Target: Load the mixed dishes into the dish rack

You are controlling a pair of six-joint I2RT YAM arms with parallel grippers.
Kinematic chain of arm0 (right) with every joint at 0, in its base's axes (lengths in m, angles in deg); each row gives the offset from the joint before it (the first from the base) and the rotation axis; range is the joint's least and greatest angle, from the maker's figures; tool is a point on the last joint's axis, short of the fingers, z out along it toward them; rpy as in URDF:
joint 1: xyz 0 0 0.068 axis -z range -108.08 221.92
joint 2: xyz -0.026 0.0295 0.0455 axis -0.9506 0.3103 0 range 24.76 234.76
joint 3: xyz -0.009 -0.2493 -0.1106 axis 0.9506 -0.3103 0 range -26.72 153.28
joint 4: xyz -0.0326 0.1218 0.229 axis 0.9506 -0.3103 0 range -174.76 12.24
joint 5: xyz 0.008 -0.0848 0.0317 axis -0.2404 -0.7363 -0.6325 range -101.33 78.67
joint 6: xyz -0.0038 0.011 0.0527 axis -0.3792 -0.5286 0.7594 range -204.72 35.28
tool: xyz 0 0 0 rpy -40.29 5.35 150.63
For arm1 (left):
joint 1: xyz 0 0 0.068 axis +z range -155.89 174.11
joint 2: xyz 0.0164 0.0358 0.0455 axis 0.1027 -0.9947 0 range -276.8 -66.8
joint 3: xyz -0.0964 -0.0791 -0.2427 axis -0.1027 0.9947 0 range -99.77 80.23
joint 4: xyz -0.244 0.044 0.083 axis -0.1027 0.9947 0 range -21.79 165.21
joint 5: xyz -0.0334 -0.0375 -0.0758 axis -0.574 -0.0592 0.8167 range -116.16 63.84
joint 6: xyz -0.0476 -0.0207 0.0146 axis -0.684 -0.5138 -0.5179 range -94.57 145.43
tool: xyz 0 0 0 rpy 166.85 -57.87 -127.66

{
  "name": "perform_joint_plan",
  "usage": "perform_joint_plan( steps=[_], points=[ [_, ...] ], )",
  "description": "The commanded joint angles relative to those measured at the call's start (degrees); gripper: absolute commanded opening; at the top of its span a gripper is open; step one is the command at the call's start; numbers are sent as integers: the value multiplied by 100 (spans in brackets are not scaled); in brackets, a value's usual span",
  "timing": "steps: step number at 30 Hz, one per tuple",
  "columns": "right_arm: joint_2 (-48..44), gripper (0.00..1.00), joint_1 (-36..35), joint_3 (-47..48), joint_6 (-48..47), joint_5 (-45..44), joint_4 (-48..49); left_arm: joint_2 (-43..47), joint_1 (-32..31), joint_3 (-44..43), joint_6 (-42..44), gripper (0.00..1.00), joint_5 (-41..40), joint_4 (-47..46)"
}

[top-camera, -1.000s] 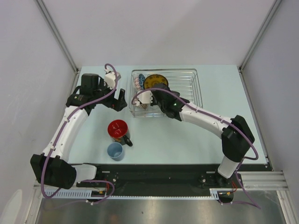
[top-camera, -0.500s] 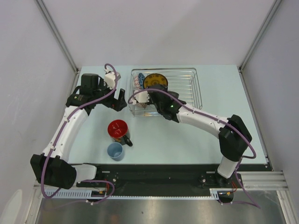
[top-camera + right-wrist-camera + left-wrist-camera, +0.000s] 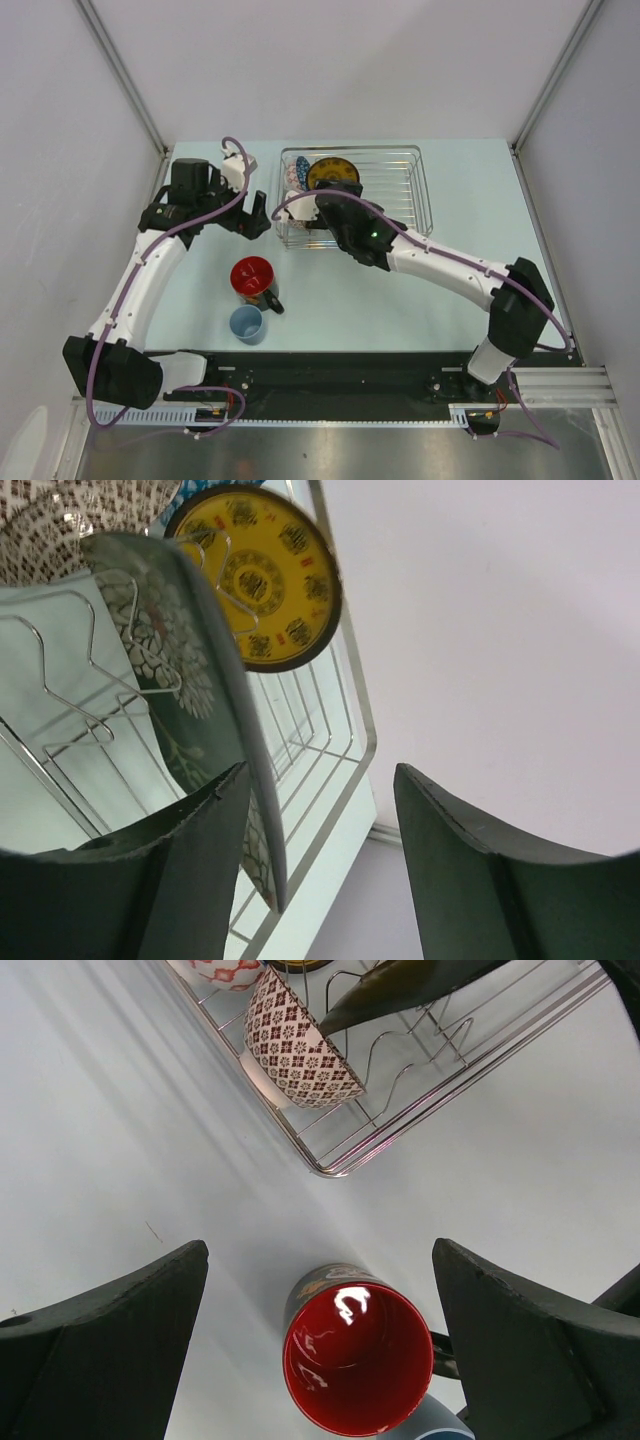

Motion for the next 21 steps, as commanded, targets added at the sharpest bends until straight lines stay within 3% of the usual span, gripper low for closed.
perform_joint_plan(
  steps=[1, 4, 13, 15, 16, 21],
  points=[
    [-605, 66, -246, 265, 572, -151, -93, 188, 57, -254, -17, 100, 68, 2],
    [-684, 72, -282, 256, 775, -98, -261, 196, 49, -306, -25, 100, 51, 20],
    [-798, 74, -475, 326, 1284, -151, -340, 232, 57, -307, 9, 100, -46, 81],
    [-895, 72, -484, 492, 1818, 59, -924, 240, 101, -298, 97, 100, -64, 125],
    [-965, 66, -467, 781, 2413, 400, -1207, 258, 127, -272, 124, 100, -55, 134],
    [-1290, 72, 42, 959, 4368, 1552, -2588, 336, 470, -105, 510, 100, -63, 336]
  ],
)
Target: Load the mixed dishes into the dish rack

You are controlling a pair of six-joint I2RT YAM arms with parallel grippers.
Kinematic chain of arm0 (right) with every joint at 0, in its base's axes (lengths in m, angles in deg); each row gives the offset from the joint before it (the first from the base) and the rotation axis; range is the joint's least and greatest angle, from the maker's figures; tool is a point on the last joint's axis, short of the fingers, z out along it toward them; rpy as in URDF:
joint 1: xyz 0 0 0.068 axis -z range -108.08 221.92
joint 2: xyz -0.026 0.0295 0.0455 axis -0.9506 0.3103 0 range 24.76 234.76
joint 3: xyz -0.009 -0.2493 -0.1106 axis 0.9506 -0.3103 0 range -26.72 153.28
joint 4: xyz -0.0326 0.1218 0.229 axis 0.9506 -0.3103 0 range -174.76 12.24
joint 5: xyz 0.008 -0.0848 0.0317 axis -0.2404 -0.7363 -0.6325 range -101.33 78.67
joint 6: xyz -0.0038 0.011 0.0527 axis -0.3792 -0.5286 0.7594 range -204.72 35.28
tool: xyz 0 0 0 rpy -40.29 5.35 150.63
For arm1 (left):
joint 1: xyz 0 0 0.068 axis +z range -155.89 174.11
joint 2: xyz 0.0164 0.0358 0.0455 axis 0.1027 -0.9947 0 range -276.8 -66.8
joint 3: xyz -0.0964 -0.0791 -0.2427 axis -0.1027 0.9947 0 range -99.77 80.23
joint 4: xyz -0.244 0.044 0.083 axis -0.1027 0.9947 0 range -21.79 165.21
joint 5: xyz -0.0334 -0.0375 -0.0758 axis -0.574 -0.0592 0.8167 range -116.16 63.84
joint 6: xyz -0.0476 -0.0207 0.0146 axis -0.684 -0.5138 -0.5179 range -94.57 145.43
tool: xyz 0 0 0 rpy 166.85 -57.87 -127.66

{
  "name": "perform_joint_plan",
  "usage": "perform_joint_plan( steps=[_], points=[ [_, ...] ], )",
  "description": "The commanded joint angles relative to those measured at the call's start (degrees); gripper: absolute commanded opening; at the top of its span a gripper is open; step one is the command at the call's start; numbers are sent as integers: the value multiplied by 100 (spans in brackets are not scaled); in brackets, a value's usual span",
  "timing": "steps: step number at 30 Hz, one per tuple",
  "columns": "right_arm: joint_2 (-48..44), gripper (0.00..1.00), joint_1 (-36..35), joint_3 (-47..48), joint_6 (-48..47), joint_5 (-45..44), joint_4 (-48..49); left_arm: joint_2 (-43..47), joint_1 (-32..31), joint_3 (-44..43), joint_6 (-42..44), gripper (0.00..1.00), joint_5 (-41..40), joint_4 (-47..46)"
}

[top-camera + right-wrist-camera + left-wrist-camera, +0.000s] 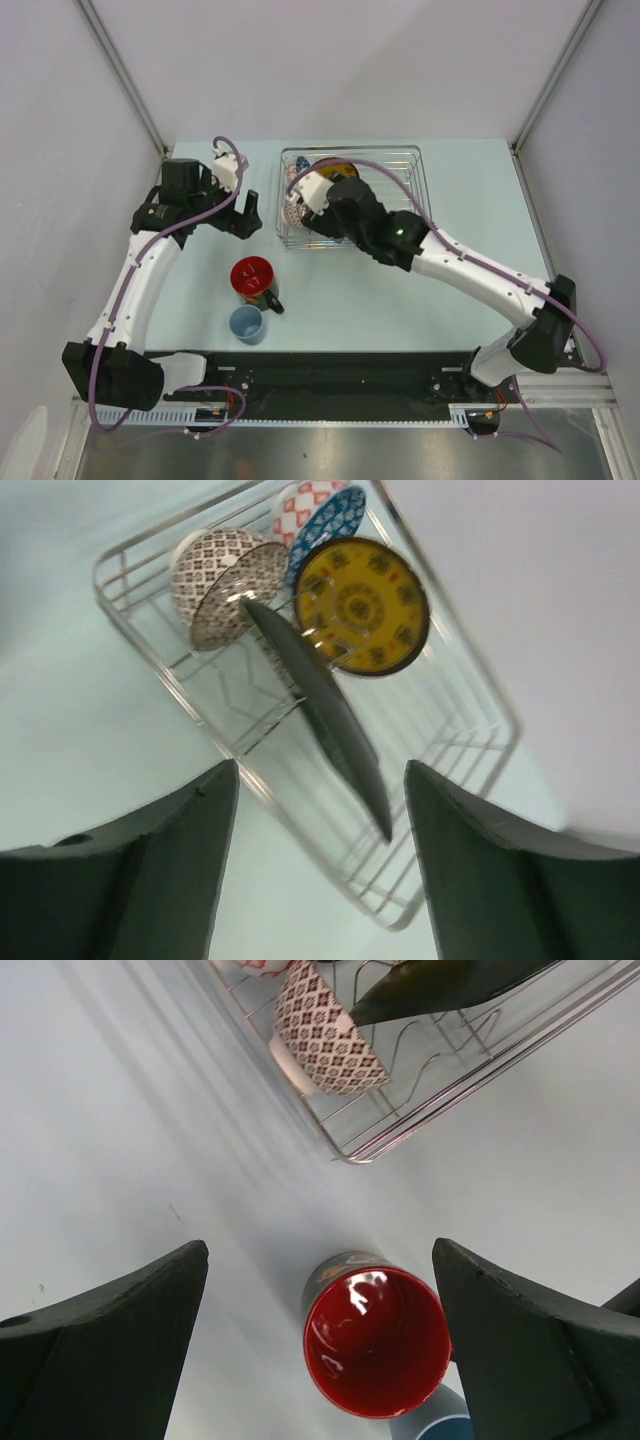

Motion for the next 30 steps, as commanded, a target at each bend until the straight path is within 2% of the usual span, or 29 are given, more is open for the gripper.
perform_joint_plan(
  steps=[1, 3, 5, 11, 14, 17, 18, 20, 21, 23, 24, 27, 30],
  points=[
    [-613, 98, 504, 332, 2087, 1478, -1287, 313, 350, 65, 456, 100, -22, 170],
    [-771, 100, 671, 43, 2361, 1650, -1551, 374, 499, 145, 632, 100, -31, 284],
    [-1007, 100, 794, -194, 2824, 975, -1587, 462, 552, 251, 711, 100, -57, 355],
    [-1528, 100, 2498, -476, 3512, 518, -868, 612, 588, 348, 519, 100, 48, 312],
    [-976, 100, 3184, -389, 3776, -1, -989, 534, 588, 348, 369, 100, 136, 215],
    [-448, 100, 3756, -415, 4154, 59, -1016, 358, 579, 409, 307, 100, 102, 66],
    [-325, 99, 3861, -424, 4216, 346, -981, 314, 579, 409, 316, 100, 84, 48],
    [27, 94, 4003, -468, 4225, 559, -850, 226, 579, 409, 307, 100, 75, 56],
    [150, 83, 4003, -477, 4199, 726, -814, 217, 579, 409, 307, 100, 75, 56],
    [423, 72, 4021, -486, 4216, 762, -796, 269, 579, 462, 316, 100, 66, 13],
    [493, 63, 4038, -477, 4260, 789, -822, 330, 579, 488, 333, 100, 22, -14],
    [678, 51, 4065, -582, 4287, 877, -788, 401, 579, 567, 377, 100, -4, -32],
    [758, 43, 4073, -723, 4365, 912, -814, 445, 588, 646, 447, 100, -48, -49]
  ],
)
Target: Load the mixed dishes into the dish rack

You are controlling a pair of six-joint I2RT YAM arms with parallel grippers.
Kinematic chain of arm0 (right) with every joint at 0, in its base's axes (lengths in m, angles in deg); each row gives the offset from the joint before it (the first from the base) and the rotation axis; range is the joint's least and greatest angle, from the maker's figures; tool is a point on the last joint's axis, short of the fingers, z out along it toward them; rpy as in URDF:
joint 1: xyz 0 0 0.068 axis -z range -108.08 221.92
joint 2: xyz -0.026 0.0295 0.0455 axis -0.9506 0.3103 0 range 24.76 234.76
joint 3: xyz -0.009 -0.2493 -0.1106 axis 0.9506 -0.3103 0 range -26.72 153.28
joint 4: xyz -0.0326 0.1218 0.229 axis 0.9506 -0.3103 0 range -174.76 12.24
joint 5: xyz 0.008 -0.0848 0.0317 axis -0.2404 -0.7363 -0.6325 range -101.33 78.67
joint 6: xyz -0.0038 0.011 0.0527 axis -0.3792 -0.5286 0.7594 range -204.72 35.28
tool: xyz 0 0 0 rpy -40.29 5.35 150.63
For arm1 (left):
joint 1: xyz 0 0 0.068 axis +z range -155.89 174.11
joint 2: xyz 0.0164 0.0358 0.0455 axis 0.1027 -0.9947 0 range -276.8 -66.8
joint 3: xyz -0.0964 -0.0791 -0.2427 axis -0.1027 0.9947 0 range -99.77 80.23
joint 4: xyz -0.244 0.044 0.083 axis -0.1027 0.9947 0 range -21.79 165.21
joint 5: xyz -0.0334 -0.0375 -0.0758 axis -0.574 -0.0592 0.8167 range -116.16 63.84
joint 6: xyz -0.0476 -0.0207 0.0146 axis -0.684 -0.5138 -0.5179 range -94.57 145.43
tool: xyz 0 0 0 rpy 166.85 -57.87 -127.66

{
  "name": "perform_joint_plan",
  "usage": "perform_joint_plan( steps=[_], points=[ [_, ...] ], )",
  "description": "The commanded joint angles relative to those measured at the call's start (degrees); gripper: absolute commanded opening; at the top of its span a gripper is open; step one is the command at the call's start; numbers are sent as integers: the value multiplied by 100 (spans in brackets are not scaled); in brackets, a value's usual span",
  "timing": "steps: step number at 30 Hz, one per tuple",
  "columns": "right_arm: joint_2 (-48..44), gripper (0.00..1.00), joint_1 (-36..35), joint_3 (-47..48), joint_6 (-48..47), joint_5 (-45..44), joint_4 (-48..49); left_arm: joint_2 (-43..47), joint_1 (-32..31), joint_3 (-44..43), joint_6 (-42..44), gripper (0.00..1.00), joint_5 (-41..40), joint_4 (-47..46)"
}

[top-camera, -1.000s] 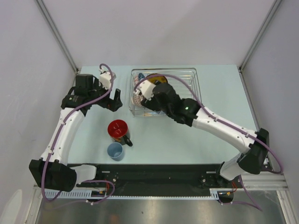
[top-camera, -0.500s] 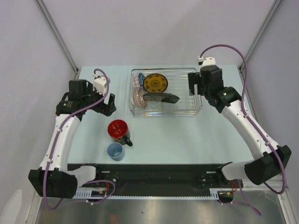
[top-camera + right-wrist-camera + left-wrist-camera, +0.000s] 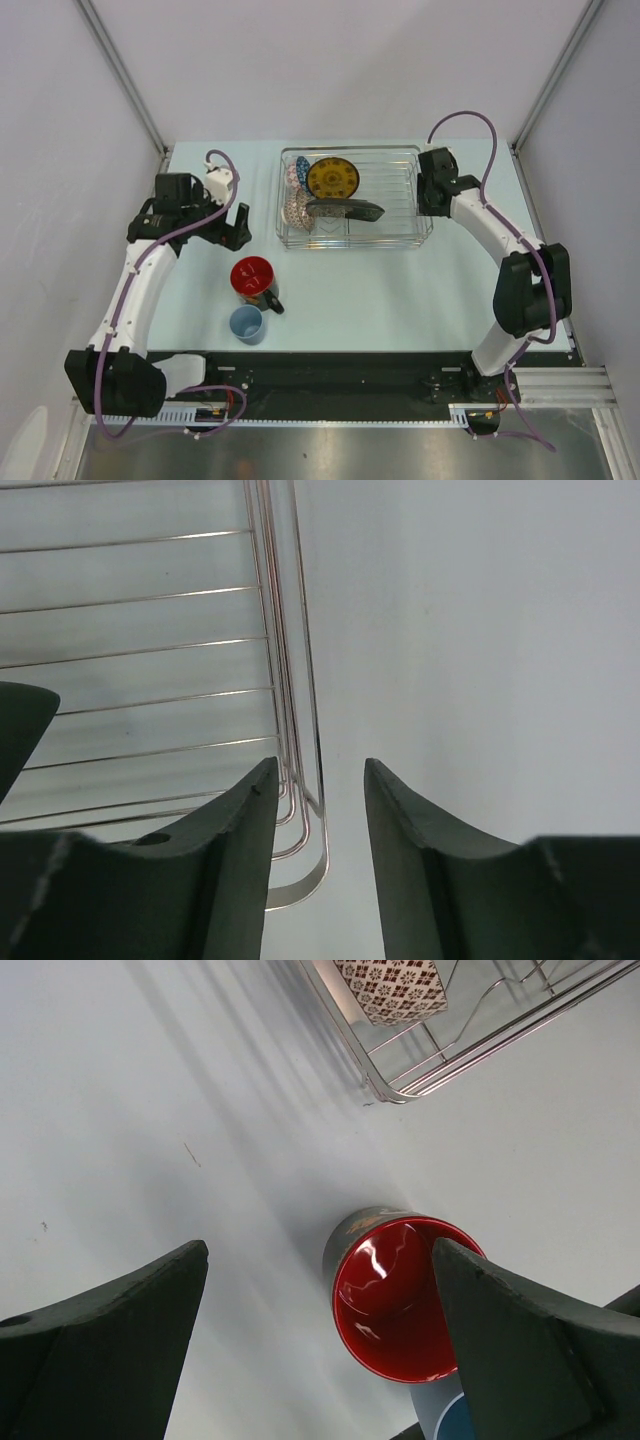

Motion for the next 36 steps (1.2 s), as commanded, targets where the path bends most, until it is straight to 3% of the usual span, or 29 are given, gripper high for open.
perform_joint_plan(
  steps=[1, 7, 14, 29, 33, 36],
  points=[
    [3, 43, 19, -124, 263, 112, 200, 213, 31, 89, 72, 100, -24, -233],
    [-111, 44, 28, -537, 369, 129, 315, 205, 30, 19, 63, 100, 46, -242],
    [-505, 36, -95, -1177, 553, 147, 341, 249, 30, 10, 45, 100, 55, -242],
    [-2140, 41, -1343, -2638, 1265, -266, -212, 248, 31, -183, 28, 100, 99, -172],
    [-2431, 55, -1352, -2752, 1327, -362, -257, 257, 30, -201, 19, 100, 107, -136],
    [-2571, 59, -1299, -2744, 1239, -328, -134, 275, 30, -201, 19, 100, 81, -128]
  ],
)
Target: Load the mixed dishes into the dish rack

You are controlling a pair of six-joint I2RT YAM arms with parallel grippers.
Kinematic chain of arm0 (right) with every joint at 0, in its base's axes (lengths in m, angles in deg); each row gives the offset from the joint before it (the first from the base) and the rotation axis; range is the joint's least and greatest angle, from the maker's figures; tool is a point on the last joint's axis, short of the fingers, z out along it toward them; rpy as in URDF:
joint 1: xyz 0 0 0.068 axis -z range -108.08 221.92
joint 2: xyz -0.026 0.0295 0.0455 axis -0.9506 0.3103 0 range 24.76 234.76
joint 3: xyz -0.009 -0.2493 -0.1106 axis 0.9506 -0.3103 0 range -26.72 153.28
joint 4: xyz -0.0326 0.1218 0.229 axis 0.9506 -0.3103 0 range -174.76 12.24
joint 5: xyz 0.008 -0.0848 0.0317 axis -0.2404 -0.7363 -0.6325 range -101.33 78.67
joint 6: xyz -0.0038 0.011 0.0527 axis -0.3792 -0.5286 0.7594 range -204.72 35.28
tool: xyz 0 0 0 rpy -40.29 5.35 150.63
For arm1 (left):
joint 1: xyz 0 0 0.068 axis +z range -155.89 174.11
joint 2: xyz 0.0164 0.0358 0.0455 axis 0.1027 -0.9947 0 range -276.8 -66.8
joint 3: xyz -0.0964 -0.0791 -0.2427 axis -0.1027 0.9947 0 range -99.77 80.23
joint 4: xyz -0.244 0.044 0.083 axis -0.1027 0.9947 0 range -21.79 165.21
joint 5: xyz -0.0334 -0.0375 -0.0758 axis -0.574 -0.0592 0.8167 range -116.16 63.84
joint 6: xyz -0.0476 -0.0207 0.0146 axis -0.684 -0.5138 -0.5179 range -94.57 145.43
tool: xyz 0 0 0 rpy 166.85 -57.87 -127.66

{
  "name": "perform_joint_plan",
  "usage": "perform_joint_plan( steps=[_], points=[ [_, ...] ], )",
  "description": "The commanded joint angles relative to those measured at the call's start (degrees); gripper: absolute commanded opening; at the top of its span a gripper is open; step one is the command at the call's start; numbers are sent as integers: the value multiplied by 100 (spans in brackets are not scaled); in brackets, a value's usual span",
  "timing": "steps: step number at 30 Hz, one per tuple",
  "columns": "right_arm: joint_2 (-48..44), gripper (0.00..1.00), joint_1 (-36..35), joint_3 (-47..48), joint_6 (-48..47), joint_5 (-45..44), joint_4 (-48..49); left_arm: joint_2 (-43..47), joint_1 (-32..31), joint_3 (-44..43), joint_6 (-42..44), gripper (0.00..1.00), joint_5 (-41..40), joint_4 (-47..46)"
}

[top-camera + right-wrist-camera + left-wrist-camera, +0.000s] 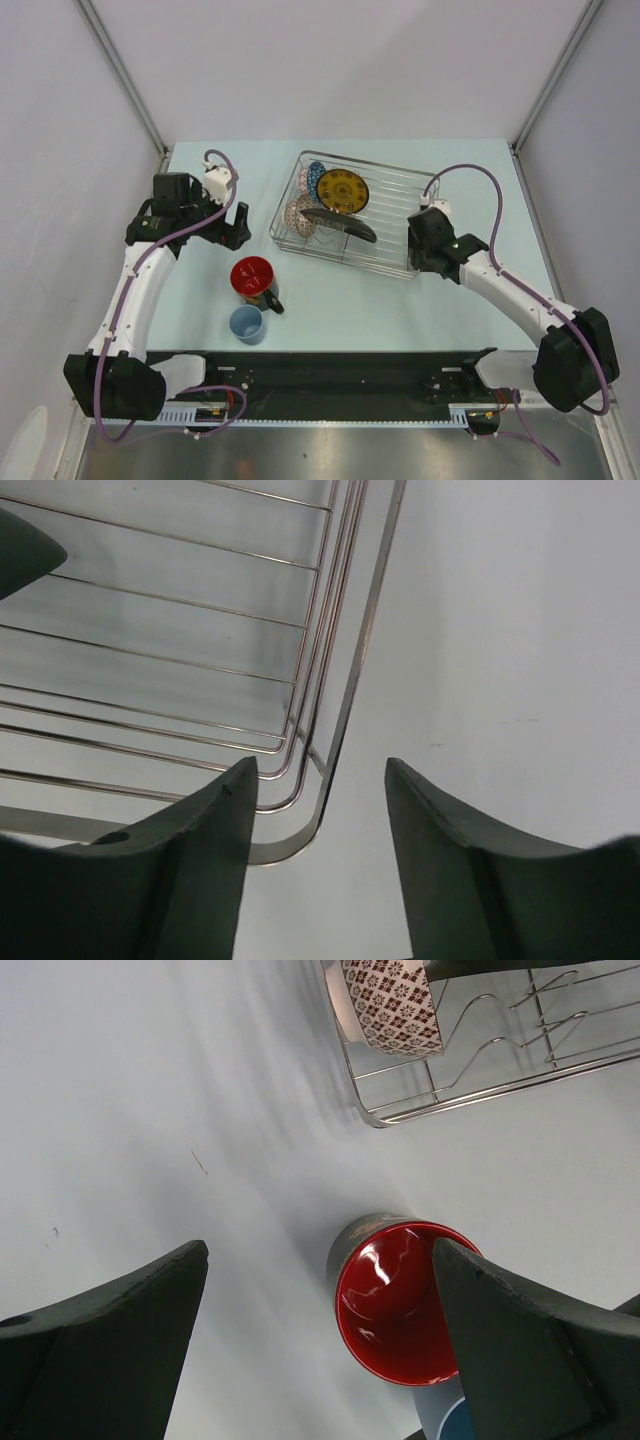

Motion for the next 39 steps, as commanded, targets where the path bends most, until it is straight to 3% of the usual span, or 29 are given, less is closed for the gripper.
perform_joint_plan(
  steps=[1, 2, 3, 8, 13, 16, 18, 20, 23, 24, 25, 26, 29, 35, 39],
  points=[
    [-285, 62, 32, -1, 65, -46, -44, 163, 39, -268, 28, 100, 94, -23],
    [-390, 69, 41, 78, 65, -45, -26, 163, 31, -295, 28, 100, 77, 4],
    [-461, 99, 32, 131, 65, -45, -35, 172, 39, -313, 36, 100, 77, 13],
    [-1110, 100, -117, 491, 30, -54, -166, 207, 30, -576, 10, 100, 50, 206],
    [-1586, 100, -829, 1440, -5, -108, -483, 277, 30, -813, -34, 100, -2, 399],
    [-1674, 100, -1049, 2116, 118, 742, -528, 339, 30, -910, -51, 100, -55, 531],
    [-1945, 100, -1041, 2144, 484, 1911, -169, 435, 30, -972, -43, 100, -81, 627],
    [-2165, 100, -1032, 1768, 1503, 2456, 525, 497, 39, -1059, -60, 100, -99, 707],
    [-2071, 100, -1119, 1195, 1639, 3238, 1625, 594, 31, -1209, -60, 100, -152, 891],
    [-1852, 99, -1407, 1308, 1508, 3059, 1574, 638, 39, -1253, -78, 100, -161, 996],
    [-1459, 100, -2358, 1727, 984, 2535, 1156, 664, 39, -1314, -78, 100, -178, 1049],
    [-1211, 100, -3072, 1914, 701, 946, 978, 699, 39, -1323, -78, 100, -213, 1085],
    [-51, 100, -4246, 2624, 337, -648, 362, 936, 31, -1218, -34, 100, -319, 1190],
    [1452, 84, -4486, 2856, 496, -889, 360, 1341, 39, -718, 54, 100, -521, 1270],
    [1920, 83, -4416, 3093, 426, -951, 580, 1438, 39, -445, 89, 100, -591, 1261]
  ],
)
